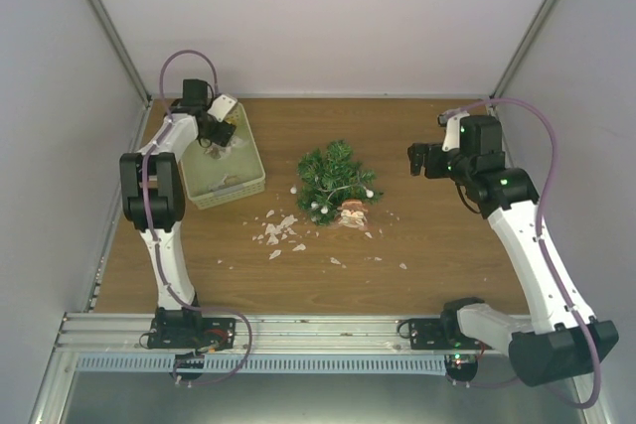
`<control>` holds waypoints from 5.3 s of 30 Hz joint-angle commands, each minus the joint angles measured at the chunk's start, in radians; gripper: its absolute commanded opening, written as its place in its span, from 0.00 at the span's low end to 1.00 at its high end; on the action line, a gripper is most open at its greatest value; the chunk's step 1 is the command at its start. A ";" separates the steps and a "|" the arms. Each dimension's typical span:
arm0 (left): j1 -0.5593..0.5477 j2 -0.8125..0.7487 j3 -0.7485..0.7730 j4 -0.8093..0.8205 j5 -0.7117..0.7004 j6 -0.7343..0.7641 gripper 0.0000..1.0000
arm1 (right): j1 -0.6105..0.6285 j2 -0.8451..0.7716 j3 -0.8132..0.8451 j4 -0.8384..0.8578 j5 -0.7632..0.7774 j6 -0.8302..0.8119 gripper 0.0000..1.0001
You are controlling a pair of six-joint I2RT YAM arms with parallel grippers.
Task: Decorate the small christmas tree
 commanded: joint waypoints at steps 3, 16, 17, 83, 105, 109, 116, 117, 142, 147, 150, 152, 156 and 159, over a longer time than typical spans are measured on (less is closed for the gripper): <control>-0.069 0.109 0.113 -0.020 -0.022 -0.025 0.75 | -0.011 -0.017 0.001 0.015 0.001 0.006 1.00; -0.089 0.212 0.205 -0.023 -0.099 -0.076 0.76 | -0.010 -0.034 -0.013 0.014 0.004 0.007 1.00; -0.088 0.213 0.205 -0.018 -0.127 -0.077 0.76 | -0.011 -0.034 -0.014 0.014 0.001 0.007 1.00; -0.092 0.291 0.175 0.212 -0.207 -0.123 0.70 | -0.010 -0.057 -0.041 0.016 -0.034 0.012 1.00; -0.093 0.165 0.094 0.209 -0.193 -0.121 0.61 | -0.010 -0.053 -0.059 0.032 -0.047 0.004 1.00; -0.093 0.159 0.104 0.216 -0.183 -0.124 0.61 | -0.011 -0.051 -0.060 0.035 -0.049 0.006 1.00; -0.093 0.233 0.175 0.197 -0.197 -0.135 0.65 | -0.011 -0.055 -0.054 0.025 -0.044 0.000 1.00; -0.093 0.237 0.178 0.197 -0.195 -0.138 0.65 | -0.010 -0.057 -0.053 0.024 -0.043 0.000 1.00; -0.105 0.290 0.215 0.192 -0.185 -0.147 0.52 | -0.012 -0.066 -0.064 0.026 -0.041 0.005 1.00; -0.107 0.287 0.215 0.195 -0.186 -0.147 0.51 | -0.010 -0.069 -0.066 0.023 -0.038 0.004 1.00; -0.107 0.283 0.215 0.194 -0.186 -0.148 0.50 | -0.011 -0.069 -0.068 0.023 -0.040 0.005 1.00; -0.108 0.274 0.213 0.188 -0.185 -0.149 0.50 | -0.011 -0.070 -0.070 0.025 -0.040 0.005 1.00; -0.109 0.238 0.200 0.172 -0.178 -0.148 0.51 | -0.012 -0.066 -0.072 0.029 -0.042 0.002 0.99; -0.108 0.200 0.175 0.167 -0.171 -0.145 0.51 | -0.010 -0.062 -0.071 0.033 -0.048 0.004 1.00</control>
